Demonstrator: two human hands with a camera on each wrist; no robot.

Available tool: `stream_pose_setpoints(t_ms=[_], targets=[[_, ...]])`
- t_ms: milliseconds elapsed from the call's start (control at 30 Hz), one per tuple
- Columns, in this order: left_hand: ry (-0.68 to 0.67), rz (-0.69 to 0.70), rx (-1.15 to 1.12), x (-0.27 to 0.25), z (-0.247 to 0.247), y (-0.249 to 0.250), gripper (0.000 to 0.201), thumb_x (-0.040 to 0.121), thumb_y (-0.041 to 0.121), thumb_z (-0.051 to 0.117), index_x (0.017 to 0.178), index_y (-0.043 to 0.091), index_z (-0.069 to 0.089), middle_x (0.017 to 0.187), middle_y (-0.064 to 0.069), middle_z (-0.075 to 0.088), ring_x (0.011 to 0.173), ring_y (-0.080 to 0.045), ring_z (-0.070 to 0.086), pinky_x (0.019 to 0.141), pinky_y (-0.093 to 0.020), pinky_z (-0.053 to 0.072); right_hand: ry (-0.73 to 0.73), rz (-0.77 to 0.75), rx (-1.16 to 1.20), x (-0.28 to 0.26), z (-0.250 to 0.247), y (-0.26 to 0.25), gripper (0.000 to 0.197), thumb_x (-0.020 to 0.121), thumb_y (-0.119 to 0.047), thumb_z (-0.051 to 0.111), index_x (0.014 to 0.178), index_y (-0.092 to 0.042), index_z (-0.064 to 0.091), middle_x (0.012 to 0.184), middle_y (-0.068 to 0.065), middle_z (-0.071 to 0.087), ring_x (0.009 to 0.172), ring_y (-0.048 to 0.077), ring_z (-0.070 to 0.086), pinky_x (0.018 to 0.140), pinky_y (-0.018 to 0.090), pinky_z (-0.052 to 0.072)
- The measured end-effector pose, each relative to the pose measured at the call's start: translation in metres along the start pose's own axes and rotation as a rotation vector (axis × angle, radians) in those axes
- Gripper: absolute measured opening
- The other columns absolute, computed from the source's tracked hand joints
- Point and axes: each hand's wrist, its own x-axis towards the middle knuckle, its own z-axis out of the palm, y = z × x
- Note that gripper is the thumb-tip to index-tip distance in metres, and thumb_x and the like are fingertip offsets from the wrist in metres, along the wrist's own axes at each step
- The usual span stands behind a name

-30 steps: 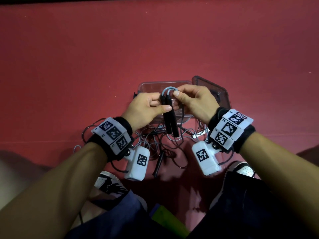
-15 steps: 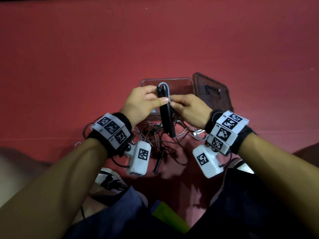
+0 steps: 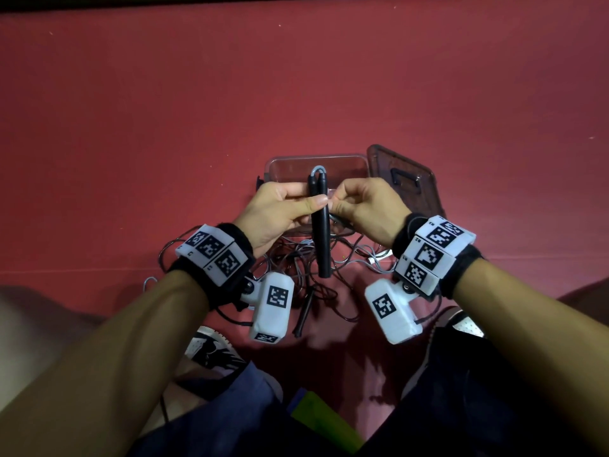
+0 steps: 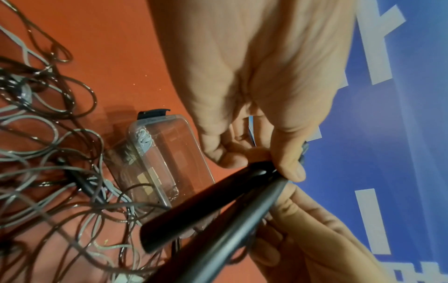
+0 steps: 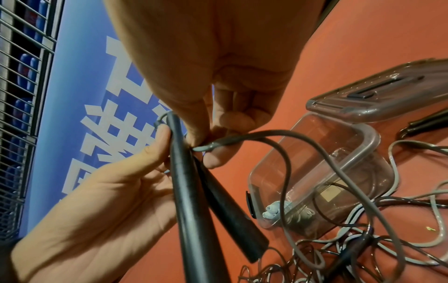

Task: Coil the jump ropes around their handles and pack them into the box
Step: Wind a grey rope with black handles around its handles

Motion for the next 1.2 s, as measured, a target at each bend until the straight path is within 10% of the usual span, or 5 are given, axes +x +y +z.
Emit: stream_pose_setpoints(t_ms=[233,533,967,1200], targets=[[-0.009,0.004,-0.007,-0.0004,0.0012,0.0038,0.011,0.093,0.009,0.068,0.102,0.009,0.074,0.094,-0.011,0.075,0.083,-0.016,0.065,0.085,-0.03,0.047,-0.039,0.009,0.007,-0.0004,-0.0013,-0.0015,0.021,0.096,-0.013,0.064,0.081,0.002,0.068,0.059,-0.001,0.058,0.053,0.009,0.047,0.058,0.022,0.041],[0.116,0.043,-0.038,0.0045,-0.0034,0.0024,0.009,0.097,0.01,0.066,0.103,0.01,0.072,0.094,-0.012,0.064,0.084,-0.02,0.053,0.069,-0.019,0.05,-0.186,-0.021,-0.232,-0.0031,-0.0002,-0.0022,0.02,0.098,-0.044,0.058,0.097,-0.034,0.076,0.08,-0.015,0.074,0.074,0.0,0.068,0.077,0.02,0.048],[0.078,0.013,-0.143,0.0014,0.0018,0.0054,0.013,0.099,0.009,0.061,0.107,-0.001,0.064,0.104,-0.025,0.06,0.066,-0.011,0.051,0.09,-0.046,0.043,-0.214,0.044,-0.071,-0.0007,0.0024,-0.001,0.02,0.092,-0.029,0.07,0.105,-0.015,0.076,0.095,0.006,0.077,0.089,0.025,0.072,0.09,0.046,0.057],[0.077,0.0,-0.166,0.0022,0.0027,0.0081,0.011,0.098,0.008,0.061,0.104,0.002,0.067,0.105,-0.025,0.061,0.093,-0.032,0.05,0.087,-0.04,0.045,-0.193,0.08,0.09,-0.0045,0.0058,-0.0017,0.025,0.091,-0.023,0.073,0.104,-0.002,0.073,0.098,0.028,0.071,0.083,0.026,0.066,0.098,0.053,0.051]])
